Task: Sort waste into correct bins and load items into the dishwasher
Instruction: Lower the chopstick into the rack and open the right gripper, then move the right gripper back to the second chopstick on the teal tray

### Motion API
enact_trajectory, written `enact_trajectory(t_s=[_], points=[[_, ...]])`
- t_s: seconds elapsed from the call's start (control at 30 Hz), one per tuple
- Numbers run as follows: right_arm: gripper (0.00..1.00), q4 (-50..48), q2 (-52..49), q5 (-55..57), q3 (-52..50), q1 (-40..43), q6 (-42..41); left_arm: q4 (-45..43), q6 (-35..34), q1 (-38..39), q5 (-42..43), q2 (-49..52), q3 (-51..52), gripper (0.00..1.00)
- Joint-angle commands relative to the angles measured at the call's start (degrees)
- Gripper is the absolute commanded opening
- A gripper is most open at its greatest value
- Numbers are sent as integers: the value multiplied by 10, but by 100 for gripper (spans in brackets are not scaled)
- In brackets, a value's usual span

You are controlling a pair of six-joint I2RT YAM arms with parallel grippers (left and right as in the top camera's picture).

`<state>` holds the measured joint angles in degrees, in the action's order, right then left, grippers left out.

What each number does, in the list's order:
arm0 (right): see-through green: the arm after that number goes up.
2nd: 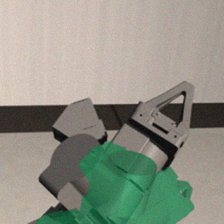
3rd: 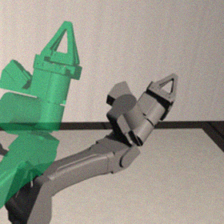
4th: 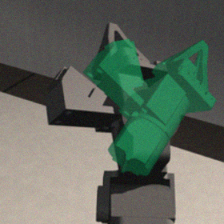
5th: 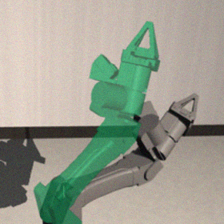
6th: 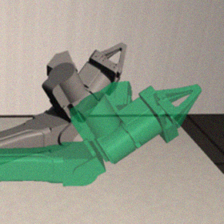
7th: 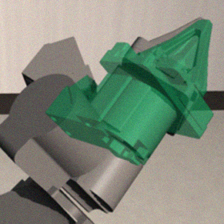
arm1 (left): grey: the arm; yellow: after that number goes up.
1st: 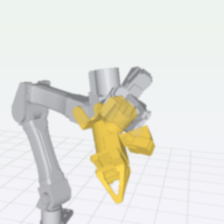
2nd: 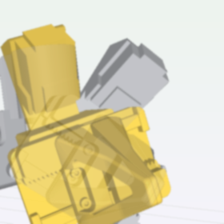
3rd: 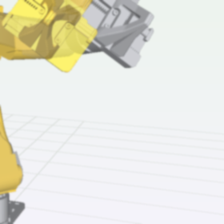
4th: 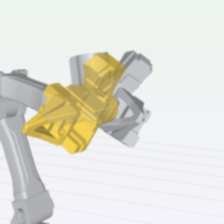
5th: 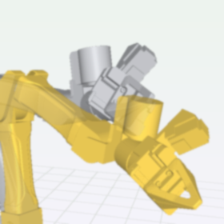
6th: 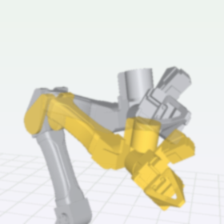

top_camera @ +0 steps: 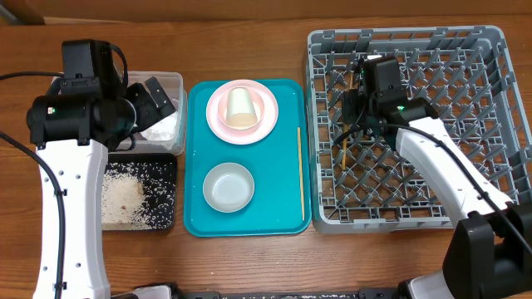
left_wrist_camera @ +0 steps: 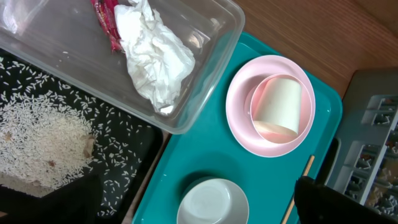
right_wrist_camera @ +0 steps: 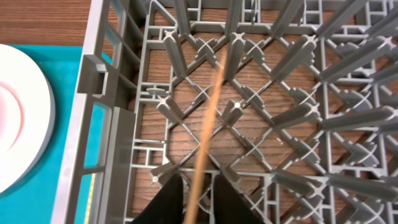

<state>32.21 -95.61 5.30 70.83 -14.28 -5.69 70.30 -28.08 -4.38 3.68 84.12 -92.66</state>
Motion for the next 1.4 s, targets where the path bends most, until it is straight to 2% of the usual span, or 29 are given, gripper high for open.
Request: enact_trajectory(t_s=[0.0,0.13,0.23,0.37,0.53,0.7,0.8,0.93,1.1,1.37], points=[[27,-4,-8,-10,12,1,-3,-1,11,-1,4,-5,-12,100],[28,-10,-9,-164,12,-7,-8,-1,11,-1,4,-5,-12,100],[29,-19,-9,-228,12,-20,-34,-1,11,-1,4,-5,-12,100],[28,-21,-9,-249,12,-52,-67,-1,11,-1,4,-5,-12,100],[28,-20,-10,-244,12,-111,-68,-1,11,-1,4,-5,-12,100],[29,-16,-14,-180,12,-174,-94,-1,11,-1,4,-5,-12,100],[29,-12,-26,-96,11,-223,-146,-1,11,-1,4,-5,-12,100],[29,-7,-44,6,11,-262,-171,-1,11,-1,4,-5,-12,100],[33,-4,-79,97,11,-286,-171,-1,11,-1,4,-5,-12,100],[38,9,-115,130,11,-285,-198,-1,11,-1,4,-5,-12,100]])
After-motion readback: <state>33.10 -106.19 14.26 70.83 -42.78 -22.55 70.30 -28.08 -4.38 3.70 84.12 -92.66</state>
